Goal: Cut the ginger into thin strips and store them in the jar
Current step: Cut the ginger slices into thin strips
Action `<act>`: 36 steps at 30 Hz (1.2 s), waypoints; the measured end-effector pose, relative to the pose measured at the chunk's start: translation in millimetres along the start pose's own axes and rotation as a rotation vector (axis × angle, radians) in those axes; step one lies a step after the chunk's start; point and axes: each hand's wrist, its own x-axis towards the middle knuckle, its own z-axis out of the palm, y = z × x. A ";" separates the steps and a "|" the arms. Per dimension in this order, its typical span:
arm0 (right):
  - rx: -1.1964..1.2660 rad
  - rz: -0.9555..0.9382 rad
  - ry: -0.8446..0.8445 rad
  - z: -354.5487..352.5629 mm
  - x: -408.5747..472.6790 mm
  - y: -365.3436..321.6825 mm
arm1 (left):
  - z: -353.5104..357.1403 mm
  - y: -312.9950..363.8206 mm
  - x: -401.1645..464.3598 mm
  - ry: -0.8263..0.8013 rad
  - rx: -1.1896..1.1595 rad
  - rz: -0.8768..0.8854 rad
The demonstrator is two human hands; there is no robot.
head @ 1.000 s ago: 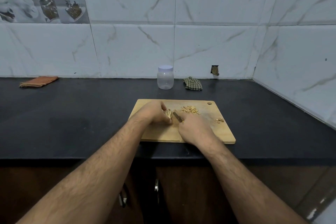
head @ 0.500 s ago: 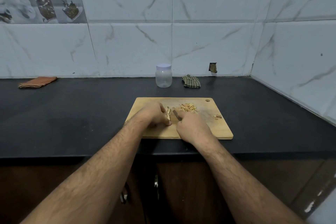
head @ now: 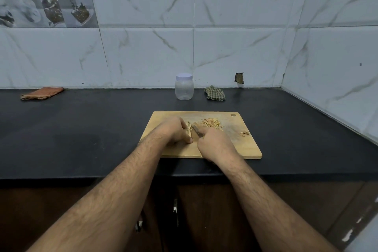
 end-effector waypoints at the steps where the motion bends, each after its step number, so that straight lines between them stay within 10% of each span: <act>1: -0.003 0.015 0.010 -0.8 0.2 1.1 | -0.3 0.4 -0.2 0.000 0.002 0.000; 36: -0.113 0.004 0.004 -14.9 -26.3 3.8 | 15.7 4.3 12.8 0.051 0.017 0.086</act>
